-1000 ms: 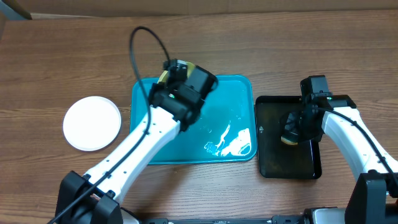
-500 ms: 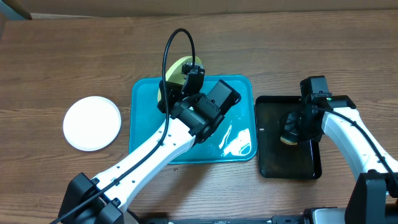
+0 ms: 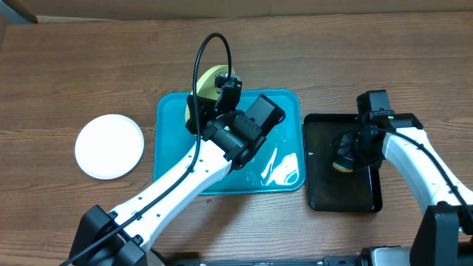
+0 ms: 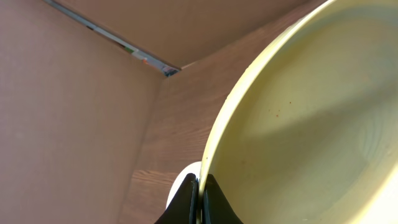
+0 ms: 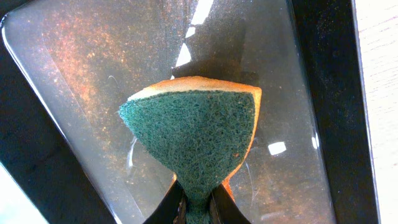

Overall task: Clean dirty plates on tray and stack at the side
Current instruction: 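Lift the yellow-green plate upright with left gripper, then carry the yellow-green plate left and lower it onto the white plates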

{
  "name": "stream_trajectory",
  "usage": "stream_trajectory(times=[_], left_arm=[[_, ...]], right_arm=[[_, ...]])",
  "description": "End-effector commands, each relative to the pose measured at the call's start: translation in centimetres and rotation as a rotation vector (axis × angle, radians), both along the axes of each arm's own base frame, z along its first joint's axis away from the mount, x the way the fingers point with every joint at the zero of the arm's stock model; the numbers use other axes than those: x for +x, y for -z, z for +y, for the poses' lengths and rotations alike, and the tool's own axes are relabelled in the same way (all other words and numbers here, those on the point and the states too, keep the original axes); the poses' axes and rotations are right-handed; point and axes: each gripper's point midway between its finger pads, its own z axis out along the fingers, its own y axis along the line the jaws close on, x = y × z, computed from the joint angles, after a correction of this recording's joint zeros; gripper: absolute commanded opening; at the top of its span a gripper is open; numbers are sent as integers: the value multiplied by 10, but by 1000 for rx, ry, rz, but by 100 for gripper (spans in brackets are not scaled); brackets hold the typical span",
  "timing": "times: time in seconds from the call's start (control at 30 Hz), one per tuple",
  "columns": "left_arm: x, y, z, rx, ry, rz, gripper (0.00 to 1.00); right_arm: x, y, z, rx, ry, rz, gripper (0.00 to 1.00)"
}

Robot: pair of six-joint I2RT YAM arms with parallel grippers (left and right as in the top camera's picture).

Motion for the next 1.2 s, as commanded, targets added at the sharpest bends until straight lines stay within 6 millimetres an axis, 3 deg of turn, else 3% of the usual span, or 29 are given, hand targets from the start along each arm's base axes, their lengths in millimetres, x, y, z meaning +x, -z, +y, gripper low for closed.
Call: stream_trajectory(times=[0.0, 0.27, 0.6, 0.83, 0.93, 1.17], left_arm=[[-1, -9, 19, -16, -46, -20, 4], [-9, 22, 81, -214, -222, 113, 4], [-37, 65, 189, -674, -590, 203, 4], [-59, 94, 266, -886, -843, 150, 4], [-62, 111, 286, -1012, -904, 132, 4], [-68, 141, 298, -1042, -962, 203, 4]], right_arm=[[-1, 1, 0, 6, -4, 6, 10], [-2, 1, 0, 6, -4, 7, 10], [-2, 2, 0, 5, -12, 10, 10], [-5, 2, 0, 4, -19, 21, 10], [-5, 2, 0, 5, -23, 21, 10], [-7, 2, 0, 4, -23, 28, 10]])
